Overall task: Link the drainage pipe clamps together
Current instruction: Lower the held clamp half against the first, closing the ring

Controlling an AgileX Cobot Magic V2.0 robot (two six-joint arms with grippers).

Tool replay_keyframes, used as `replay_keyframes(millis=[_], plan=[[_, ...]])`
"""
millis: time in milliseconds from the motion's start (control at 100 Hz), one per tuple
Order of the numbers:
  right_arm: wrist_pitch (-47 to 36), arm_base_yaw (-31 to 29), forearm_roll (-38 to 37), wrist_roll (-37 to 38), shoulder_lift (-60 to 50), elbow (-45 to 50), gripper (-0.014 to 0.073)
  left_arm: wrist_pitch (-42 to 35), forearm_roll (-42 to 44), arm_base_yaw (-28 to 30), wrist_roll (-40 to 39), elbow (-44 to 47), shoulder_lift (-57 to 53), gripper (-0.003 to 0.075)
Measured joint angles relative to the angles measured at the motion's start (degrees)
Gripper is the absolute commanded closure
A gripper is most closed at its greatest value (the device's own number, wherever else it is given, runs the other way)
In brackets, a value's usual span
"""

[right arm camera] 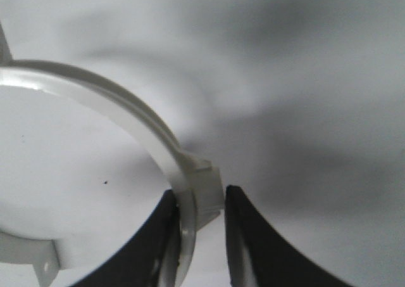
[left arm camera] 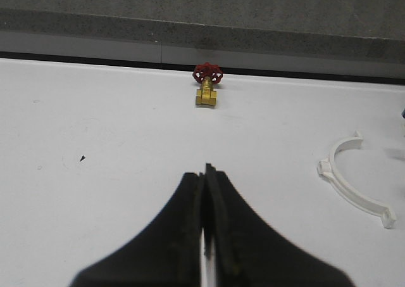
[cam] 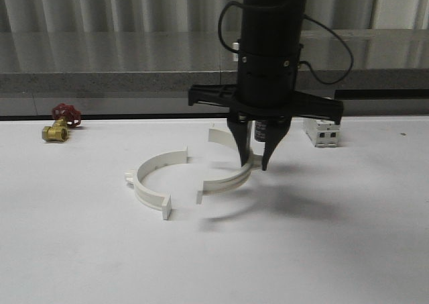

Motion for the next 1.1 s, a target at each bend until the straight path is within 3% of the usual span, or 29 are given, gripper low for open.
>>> replay_keyframes(millis=[410,810,930,1100], plan=[[1.24,2.14,0.1,1.8,6.73,-6.35,0.0553,0.0,0.0,0.0,0.0,0.0,0.0,0.0741],[-0.18,2.25,0.42,6.0,7.05,-6.69,0.0549,0.0,0.0,0.0,0.0,0.0,0.0,0.0741],[-0.4,2.25,0.42,6.22,7.67,-6.79,0.0477,0.0,0.0,0.0,0.0,0.0,0.0,0.0741],[-0.4,2.25,0.42,6.22,8.1,-6.79,0.0284,0.0,0.0,0.0,0.0,0.0,0.0,0.0741]])
